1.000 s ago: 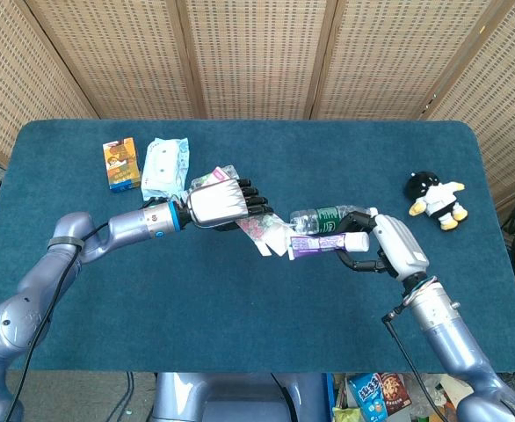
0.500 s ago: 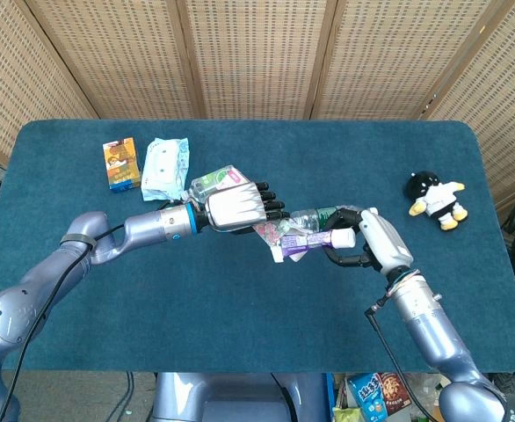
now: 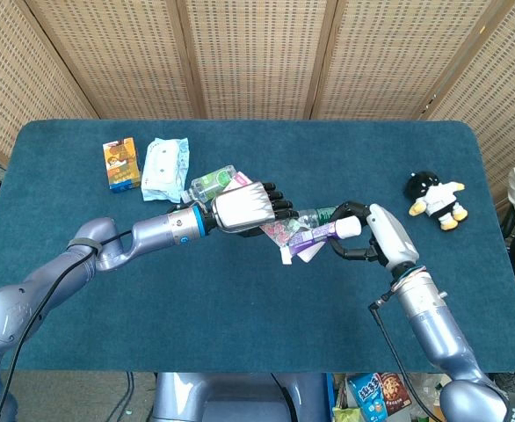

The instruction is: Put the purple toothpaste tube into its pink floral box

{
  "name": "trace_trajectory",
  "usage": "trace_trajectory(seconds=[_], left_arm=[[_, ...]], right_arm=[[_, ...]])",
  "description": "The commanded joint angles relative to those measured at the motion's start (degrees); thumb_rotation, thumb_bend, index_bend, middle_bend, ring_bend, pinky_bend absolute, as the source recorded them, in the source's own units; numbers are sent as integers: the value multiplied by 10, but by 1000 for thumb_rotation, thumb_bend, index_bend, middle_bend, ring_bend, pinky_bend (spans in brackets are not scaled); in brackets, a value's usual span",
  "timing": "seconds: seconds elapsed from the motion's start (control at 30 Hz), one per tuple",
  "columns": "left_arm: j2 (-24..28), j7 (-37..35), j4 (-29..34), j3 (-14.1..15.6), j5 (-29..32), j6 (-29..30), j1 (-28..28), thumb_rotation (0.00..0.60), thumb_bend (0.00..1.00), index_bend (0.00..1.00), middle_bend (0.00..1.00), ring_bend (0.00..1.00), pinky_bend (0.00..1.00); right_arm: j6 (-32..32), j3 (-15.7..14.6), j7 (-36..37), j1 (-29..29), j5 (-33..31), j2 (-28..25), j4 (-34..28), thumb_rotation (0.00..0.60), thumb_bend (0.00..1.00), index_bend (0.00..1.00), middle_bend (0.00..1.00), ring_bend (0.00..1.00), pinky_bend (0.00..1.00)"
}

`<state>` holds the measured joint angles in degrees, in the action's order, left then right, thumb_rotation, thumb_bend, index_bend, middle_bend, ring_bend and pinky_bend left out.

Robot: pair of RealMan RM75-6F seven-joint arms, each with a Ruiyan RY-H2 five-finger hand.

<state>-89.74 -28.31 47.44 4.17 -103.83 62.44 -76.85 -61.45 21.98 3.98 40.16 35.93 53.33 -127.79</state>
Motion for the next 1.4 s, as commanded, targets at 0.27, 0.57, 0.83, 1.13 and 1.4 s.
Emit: trace_trajectory(seconds=[0.27,0.57,0.83,1.13,1.4], left_arm=[[10,8,52,-24,37,-36,2,600,567,527,479,472,540],[5,2,83,-52,75,-58,9,600,567,527,479,472,540],[-5,-9,113,-77,111,-76,17,600,566,527,479,472,540],[-30,-31,139,-119,170,-97,31,600,566,527,479,472,540],[-49,-42,138,-138,197,-110,41,600,567,527,479,472,540]], right_arm=[[10,28,39,-12,-20,-32,-12,600,831,654,621,467,451],[12,29,46,-14,-19,-30,-14,600,839,656,622,467,451],[1,40,51,-12,-16,-27,-14,600,839,656,622,467,451],[-7,56,68,-19,-11,-39,-14,600,840,658,624,467,451],[-24,64,82,-28,4,-33,-2,600,839,662,627,467,451]])
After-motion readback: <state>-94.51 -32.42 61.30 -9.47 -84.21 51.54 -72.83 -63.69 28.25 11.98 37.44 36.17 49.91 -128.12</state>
